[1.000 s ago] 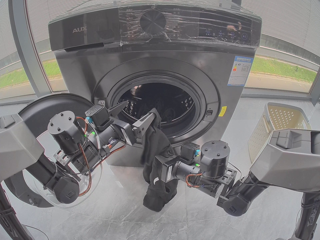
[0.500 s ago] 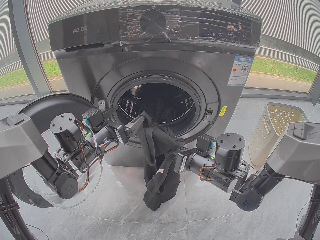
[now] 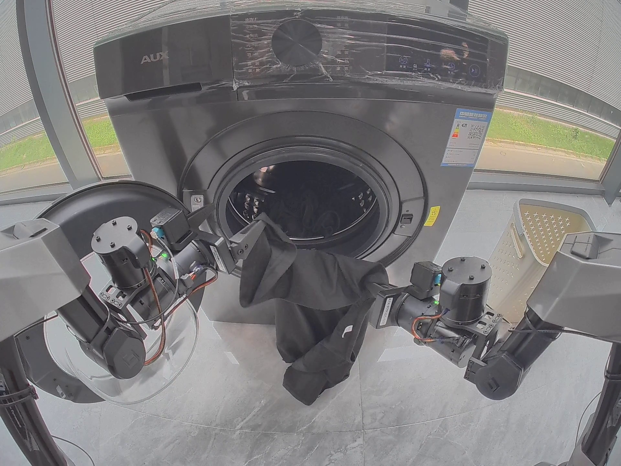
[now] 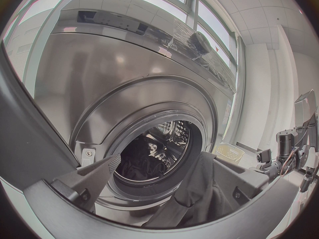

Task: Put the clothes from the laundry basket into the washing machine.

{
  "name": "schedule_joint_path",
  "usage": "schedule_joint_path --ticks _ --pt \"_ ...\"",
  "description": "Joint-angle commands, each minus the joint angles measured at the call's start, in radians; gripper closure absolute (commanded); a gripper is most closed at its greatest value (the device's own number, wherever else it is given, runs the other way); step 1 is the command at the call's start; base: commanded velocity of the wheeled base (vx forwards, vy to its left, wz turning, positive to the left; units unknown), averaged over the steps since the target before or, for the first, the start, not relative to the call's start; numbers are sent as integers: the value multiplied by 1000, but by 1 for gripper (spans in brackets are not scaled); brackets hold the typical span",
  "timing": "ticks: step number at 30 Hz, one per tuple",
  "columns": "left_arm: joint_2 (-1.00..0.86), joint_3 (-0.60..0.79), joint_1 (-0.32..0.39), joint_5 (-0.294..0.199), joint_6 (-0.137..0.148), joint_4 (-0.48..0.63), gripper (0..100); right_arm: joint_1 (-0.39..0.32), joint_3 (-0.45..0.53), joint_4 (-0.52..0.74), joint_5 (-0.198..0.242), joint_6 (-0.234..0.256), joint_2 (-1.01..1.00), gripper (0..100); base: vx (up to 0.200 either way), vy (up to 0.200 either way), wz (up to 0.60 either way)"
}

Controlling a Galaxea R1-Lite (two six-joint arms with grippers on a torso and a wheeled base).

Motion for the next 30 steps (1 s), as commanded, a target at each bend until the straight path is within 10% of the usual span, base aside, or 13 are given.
schedule_joint_path --ticks 1,12,14,22,30 --pt "-3 -4 11 1 -1 -1 0 -35 19 2 -16 -1 -4 100 0 0 0" --pt "0 45 13 -56 21 -2 0 -68 22 24 -25 -1 -9 100 0 0 0" --pt "-7 110 17 -165 30 -2 0 -88 14 32 -43 -1 -7 100 0 0 0" --pt "0 231 42 -327 152 -2 0 -98 10 36 -48 -1 -6 100 0 0 0" --pt "5 222 82 -353 179 -4 0 -132 3 38 -66 -1 0 100 0 0 0"
